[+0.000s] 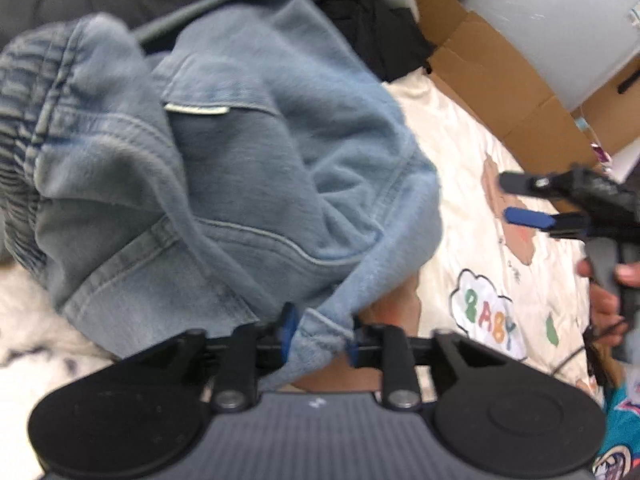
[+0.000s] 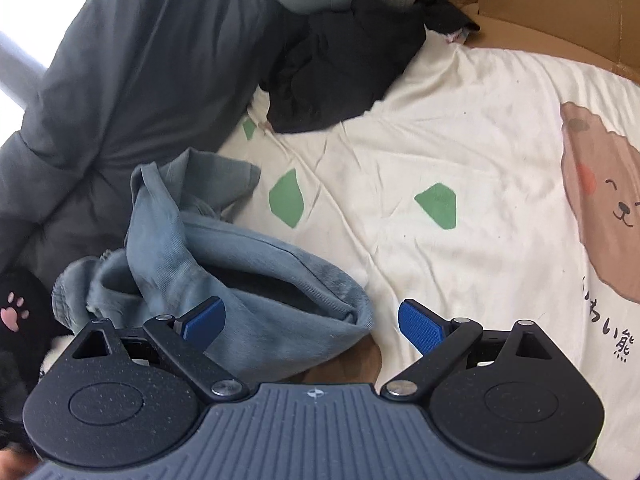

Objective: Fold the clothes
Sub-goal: 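Open the left gripper to release the jeans onto the sheet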

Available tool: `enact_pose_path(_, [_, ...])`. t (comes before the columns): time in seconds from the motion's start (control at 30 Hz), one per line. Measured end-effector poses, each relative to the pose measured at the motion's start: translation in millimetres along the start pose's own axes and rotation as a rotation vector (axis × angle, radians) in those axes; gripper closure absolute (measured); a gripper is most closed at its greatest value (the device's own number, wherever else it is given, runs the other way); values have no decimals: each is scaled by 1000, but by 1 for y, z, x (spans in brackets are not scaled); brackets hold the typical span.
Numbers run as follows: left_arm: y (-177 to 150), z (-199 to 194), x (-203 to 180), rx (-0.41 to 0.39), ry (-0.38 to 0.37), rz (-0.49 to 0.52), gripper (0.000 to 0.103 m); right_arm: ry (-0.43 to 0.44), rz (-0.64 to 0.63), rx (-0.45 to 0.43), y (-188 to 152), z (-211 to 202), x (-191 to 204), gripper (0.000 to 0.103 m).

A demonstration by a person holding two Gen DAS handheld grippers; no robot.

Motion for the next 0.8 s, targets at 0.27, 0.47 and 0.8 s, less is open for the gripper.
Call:
enact_pose_path(0.27, [9,-42,9,-60,54,-41,49,-2,-47,17,0,8,6,7])
enact_pose_path(0.47, [22,-64,47,-105,203,-64,38,-11,-31,32,-2,23,-1,7])
enact_pose_path(0.8, [36,-54,108,-87,317,-154,32,37,95,72,-30,50,-10,7])
Point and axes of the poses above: each gripper's, at about its wrist camera, not at the fingertips, and z roughly the way its jaws point, x to its left, y to its top, the point moved 6 cm from there along z, roughly the way its jaws point, and after that the axes turned 2 degrees about -z, right-handed, at the moved point
